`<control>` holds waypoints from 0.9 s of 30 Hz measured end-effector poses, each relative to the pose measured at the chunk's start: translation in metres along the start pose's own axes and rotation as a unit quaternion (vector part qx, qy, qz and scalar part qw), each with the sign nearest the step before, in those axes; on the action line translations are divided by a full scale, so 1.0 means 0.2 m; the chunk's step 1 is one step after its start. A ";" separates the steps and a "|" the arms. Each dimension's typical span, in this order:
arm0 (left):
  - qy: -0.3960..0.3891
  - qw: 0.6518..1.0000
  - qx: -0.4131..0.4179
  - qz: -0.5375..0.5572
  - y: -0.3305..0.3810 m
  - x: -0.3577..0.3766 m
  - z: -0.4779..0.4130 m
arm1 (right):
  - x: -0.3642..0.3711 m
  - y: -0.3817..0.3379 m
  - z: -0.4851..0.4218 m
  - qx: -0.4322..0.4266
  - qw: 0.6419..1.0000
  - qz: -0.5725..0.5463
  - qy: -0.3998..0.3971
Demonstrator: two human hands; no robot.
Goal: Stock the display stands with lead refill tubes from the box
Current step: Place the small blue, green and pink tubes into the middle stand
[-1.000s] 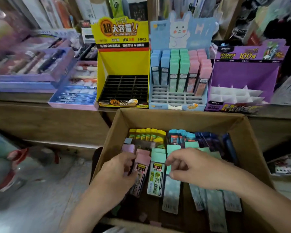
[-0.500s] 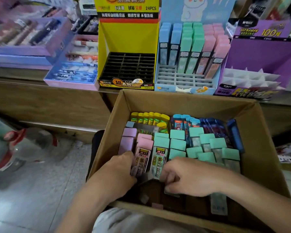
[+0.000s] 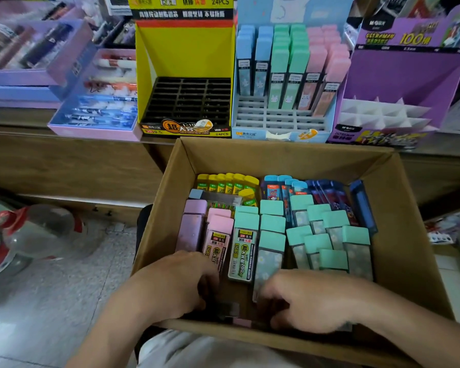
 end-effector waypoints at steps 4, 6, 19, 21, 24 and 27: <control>-0.009 0.999 0.048 -0.001 0.03 0.00 0.00 | -0.01 0.00 0.01 -0.006 1.000 -0.026 -0.002; -0.006 0.999 0.046 -0.003 0.03 0.00 -0.01 | -0.01 0.00 0.02 -0.008 0.999 -0.034 0.002; -0.013 0.995 0.019 -0.096 0.07 0.01 -0.02 | 0.00 0.02 0.04 0.007 0.995 -0.103 0.004; -0.006 0.992 0.016 -0.129 0.08 0.01 -0.02 | 0.00 0.02 0.04 0.008 0.994 -0.108 0.006; 0.006 0.985 0.013 -0.172 0.09 0.01 -0.02 | 0.00 0.02 0.05 0.012 0.993 -0.114 0.010; 0.003 0.983 0.022 -0.183 0.08 0.02 -0.03 | -0.01 0.02 0.05 0.015 0.992 -0.122 0.018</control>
Point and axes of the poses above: each hand's wrist, its own z-axis away from the middle knuckle, its own x-axis out of the palm, y = z × x, the point moved 7 cm from there along -z, towards the middle knuckle, and after that the axes turned 7 degrees about -z, right-handed, at the moved point
